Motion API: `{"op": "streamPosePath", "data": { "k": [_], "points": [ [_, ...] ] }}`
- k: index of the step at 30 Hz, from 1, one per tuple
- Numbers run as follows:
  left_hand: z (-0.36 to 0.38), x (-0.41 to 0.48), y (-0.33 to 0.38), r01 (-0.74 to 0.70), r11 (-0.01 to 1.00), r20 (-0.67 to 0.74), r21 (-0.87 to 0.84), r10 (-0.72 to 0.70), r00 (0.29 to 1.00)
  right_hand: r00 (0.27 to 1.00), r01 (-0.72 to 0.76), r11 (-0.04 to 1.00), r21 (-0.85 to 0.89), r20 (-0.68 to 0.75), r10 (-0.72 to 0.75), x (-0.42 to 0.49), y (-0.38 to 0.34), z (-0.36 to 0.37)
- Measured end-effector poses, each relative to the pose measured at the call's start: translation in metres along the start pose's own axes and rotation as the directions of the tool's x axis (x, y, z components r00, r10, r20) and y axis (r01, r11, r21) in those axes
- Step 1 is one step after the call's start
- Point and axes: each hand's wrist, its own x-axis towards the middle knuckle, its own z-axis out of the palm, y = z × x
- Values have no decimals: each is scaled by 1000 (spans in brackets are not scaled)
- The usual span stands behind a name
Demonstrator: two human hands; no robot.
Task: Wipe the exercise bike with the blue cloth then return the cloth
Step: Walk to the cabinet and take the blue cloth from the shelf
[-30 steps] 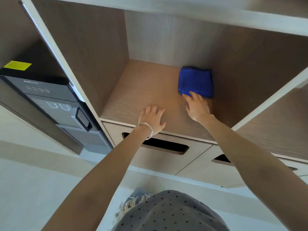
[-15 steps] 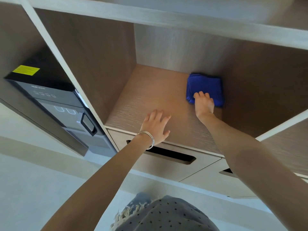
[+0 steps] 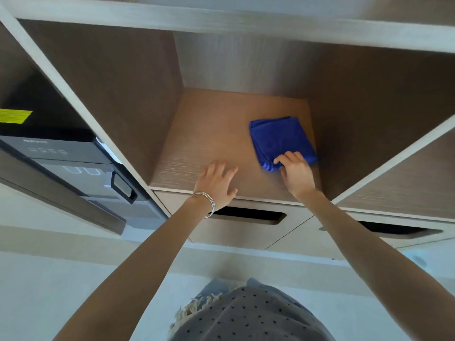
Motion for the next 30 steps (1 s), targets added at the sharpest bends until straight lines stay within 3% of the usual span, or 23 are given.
{"op": "streamPosePath", "data": {
  "k": [8,12,17,23,27,30],
  "points": [
    [11,-15,0,-76,997,6,-17,76,997,997,65,994,86,-36,-62,-66,-26,-12],
    [10,-21,-1,-109,994,9,-16,109,994,992,84,991,105,86,-94,-74,-30,-29],
    [3,-26,0,-136,990,-20,-46,136,991,988,-53,993,106,153,36,-48,-33,-44],
    [-4,-26,4,-50,997,-57,-54,47,997,870,-100,993,-62,480,117,9,-29,-20],
    [0,-36,3,44,998,-59,-46,-47,997,876,-56,994,-97,473,96,3,-35,-2],
    [7,-44,5,99,994,-31,-47,-100,994,888,59,992,-111,460,-1,-14,-29,-4]
  ]
}}
